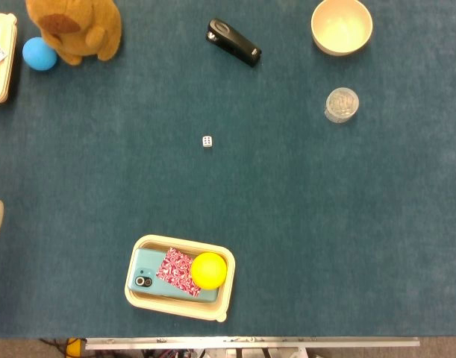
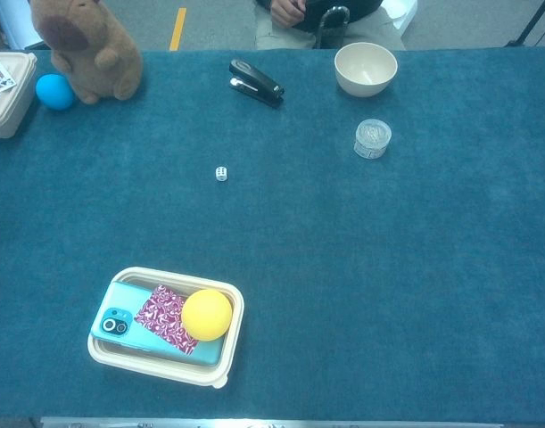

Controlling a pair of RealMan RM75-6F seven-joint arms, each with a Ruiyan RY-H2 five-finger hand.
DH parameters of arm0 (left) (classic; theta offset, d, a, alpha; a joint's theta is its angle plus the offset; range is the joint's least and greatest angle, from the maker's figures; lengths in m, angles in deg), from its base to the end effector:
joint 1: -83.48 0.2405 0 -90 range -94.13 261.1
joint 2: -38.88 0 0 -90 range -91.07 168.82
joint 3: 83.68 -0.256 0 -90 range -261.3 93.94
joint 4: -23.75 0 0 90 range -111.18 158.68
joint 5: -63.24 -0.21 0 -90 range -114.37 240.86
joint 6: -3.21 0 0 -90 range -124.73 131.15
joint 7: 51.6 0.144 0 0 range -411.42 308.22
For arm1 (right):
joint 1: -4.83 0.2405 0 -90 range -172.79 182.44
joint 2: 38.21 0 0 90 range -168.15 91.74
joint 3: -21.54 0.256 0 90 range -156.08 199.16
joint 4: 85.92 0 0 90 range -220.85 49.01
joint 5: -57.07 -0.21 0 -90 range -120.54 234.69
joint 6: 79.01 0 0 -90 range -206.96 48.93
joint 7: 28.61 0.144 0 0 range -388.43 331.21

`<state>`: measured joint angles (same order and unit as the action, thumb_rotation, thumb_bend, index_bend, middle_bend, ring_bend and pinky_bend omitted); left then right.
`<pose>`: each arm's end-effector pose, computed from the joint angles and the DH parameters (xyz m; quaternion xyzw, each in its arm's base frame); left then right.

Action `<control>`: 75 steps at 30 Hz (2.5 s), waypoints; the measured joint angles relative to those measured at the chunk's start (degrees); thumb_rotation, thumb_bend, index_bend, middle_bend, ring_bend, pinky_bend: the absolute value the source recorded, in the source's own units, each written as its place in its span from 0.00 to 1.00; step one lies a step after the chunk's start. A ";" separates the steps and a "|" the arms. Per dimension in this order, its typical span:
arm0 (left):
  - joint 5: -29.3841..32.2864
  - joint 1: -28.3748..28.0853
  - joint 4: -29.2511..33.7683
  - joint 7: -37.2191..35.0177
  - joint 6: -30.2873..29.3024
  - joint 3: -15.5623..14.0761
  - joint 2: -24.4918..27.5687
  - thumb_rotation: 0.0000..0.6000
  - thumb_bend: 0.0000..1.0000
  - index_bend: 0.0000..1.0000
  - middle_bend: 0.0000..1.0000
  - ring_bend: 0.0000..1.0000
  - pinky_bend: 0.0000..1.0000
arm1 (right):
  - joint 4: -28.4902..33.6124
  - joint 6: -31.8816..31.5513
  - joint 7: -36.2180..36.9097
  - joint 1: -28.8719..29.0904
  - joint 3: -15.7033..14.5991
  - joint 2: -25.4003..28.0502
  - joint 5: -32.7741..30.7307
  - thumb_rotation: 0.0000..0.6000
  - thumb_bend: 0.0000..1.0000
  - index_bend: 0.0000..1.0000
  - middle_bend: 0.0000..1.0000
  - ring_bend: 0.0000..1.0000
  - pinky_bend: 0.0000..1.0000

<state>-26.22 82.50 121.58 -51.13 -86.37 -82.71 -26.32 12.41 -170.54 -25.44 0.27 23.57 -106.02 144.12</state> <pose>-0.2917 0.1525 0.1487 -0.5695 -0.4124 -0.4245 0.5704 -0.3027 -0.1273 0.1436 0.4997 -0.4634 0.4358 0.5879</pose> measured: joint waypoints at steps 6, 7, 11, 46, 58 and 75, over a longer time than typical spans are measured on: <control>0.08 -0.31 -0.04 -0.47 0.51 0.02 0.24 1.00 0.36 0.25 0.28 0.17 0.04 | -0.06 0.28 0.24 0.06 0.00 -0.03 -0.16 1.00 0.29 0.37 0.23 0.01 0.06; 0.08 -0.37 -0.01 -0.72 0.57 0.04 0.32 1.00 0.36 0.25 0.28 0.17 0.04 | -0.09 0.25 0.31 0.05 0.00 -0.02 -0.13 1.00 0.29 0.37 0.23 0.01 0.06; -0.09 -0.95 0.18 -2.48 1.28 0.16 1.05 1.00 0.36 0.25 0.28 0.17 0.04 | -0.09 0.14 0.67 0.08 0.12 0.07 -0.03 1.00 0.29 0.37 0.23 0.01 0.06; -2.25 -25.89 -0.25 -11.09 34.57 1.62 1.02 0.95 0.36 0.09 1.00 1.00 1.00 | -1.32 5.49 0.96 2.86 0.71 -0.52 -2.45 1.00 0.29 0.37 0.23 0.01 0.06; 4.52 -34.87 -2.85 -6.45 47.60 2.22 -4.05 0.48 0.36 0.09 1.00 1.00 1.00 | -1.87 6.58 1.69 3.79 1.24 -0.26 -3.29 1.00 0.29 0.37 0.23 0.01 0.06; 13.05 -43.58 -10.38 -2.99 57.44 2.68 -12.62 0.25 0.36 0.10 1.00 1.00 1.00 | -2.22 6.85 2.14 4.15 1.47 -0.15 -3.95 1.00 0.29 0.37 0.23 0.01 0.06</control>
<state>-13.17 38.91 111.20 -54.12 -28.94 -80.03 -38.94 10.19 -163.69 -23.31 4.42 25.04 -106.17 140.17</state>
